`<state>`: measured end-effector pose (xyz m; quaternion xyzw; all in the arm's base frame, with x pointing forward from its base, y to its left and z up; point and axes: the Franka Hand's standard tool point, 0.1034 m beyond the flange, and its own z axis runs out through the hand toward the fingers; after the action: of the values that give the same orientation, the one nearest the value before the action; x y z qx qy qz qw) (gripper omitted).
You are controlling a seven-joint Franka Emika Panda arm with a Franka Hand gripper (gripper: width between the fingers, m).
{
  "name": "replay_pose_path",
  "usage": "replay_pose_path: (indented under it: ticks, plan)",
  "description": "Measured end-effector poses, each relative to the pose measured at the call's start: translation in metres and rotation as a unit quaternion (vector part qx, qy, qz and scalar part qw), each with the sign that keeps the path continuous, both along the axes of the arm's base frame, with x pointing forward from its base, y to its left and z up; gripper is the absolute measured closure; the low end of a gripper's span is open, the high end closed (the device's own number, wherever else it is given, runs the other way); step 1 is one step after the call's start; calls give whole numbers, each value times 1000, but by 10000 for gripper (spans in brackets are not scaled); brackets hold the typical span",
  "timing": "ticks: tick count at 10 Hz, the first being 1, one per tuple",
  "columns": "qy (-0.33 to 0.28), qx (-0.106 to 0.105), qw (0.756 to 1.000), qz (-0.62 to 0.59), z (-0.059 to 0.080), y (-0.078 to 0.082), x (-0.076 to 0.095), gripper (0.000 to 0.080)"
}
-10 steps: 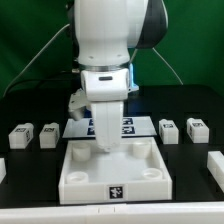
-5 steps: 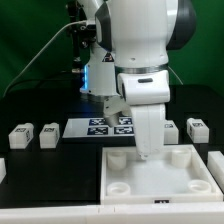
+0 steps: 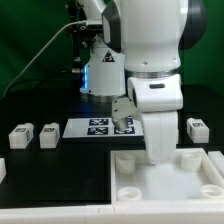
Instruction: Assemble one leg
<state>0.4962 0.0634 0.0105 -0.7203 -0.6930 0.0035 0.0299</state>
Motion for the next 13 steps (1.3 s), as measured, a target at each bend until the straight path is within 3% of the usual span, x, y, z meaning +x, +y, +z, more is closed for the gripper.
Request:
replay_pose_path:
  ticks: [6,7,8,9,10,13]
  plan:
    - [1,-5,1000,-7,-1,0,-1,737]
    - [1,-5,1000,-7,-1,0,-1,518]
    - [1,-5,1000,-7,-1,-1,-1,518]
    - [1,-5,1000,-8,-1,-1,-1,335]
    - [1,-5,1000,-8,-1,-1,-1,216]
    - [1,-5,1000,-8,-1,-1,-1,154]
